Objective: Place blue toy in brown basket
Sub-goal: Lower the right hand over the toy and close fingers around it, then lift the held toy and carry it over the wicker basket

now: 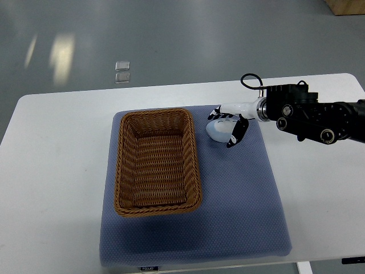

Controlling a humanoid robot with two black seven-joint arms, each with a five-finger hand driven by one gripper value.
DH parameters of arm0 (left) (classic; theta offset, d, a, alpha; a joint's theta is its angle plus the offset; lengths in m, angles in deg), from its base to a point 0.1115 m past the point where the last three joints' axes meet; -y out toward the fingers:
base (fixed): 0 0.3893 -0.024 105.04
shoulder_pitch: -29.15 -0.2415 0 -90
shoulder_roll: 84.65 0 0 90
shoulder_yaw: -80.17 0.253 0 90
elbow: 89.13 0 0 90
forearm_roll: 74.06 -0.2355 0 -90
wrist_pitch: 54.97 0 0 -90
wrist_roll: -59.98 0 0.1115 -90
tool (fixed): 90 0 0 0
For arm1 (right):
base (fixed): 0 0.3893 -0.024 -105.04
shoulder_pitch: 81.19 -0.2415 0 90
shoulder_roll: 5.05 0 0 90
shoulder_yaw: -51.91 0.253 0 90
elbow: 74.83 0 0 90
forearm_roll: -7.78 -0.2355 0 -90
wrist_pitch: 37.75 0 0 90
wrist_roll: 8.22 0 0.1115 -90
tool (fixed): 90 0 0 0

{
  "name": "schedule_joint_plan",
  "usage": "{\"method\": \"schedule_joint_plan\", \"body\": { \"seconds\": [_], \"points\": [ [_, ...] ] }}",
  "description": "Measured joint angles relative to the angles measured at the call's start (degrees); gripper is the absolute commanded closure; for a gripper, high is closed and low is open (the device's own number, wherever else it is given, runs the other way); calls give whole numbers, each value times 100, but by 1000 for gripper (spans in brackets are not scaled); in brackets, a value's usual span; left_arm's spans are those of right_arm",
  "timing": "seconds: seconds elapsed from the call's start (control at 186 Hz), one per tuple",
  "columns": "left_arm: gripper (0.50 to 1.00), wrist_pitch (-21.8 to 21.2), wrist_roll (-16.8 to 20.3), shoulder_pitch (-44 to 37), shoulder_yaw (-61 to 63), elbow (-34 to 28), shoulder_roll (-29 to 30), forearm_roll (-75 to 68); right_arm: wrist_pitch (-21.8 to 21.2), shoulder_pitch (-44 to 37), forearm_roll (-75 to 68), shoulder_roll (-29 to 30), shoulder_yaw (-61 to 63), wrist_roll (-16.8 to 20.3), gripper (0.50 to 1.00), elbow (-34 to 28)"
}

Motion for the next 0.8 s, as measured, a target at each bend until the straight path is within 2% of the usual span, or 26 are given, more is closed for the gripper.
{"method": "schedule_joint_plan", "body": {
  "seconds": [0.032, 0.038, 0.043, 0.08, 0.172, 0.359, 0.477, 0.799],
  "points": [
    [500, 0, 0, 0, 2, 8, 0, 0, 32, 21, 18, 5, -5, 2, 767, 13],
    [500, 0, 0, 0, 2, 10, 0, 0, 38, 24, 21, 6, -6, 2, 791, 15],
    [500, 0, 0, 0, 2, 12, 0, 0, 44, 27, 25, 7, -6, 3, 791, 18],
    [500, 0, 0, 0, 4, 25, 0, 0, 82, 52, 51, 11, -9, 5, 879, 30],
    [500, 0, 0, 0, 6, 36, 0, 0, 184, 106, 127, 13, -26, 21, 997, 58],
    [500, 0, 0, 0, 9, 45, 0, 0, 217, 84, 132, -73, -87, 140, 1000, 81],
    [500, 0, 0, 0, 15, 46, 0, 0, 111, -114, 77, -369, -60, 148, 1000, -74],
    [500, 0, 0, 0, 23, 47, 0, -1, -390, -1375, -797, -1245, -31, 140, 1000, -1645]
  ]
}}
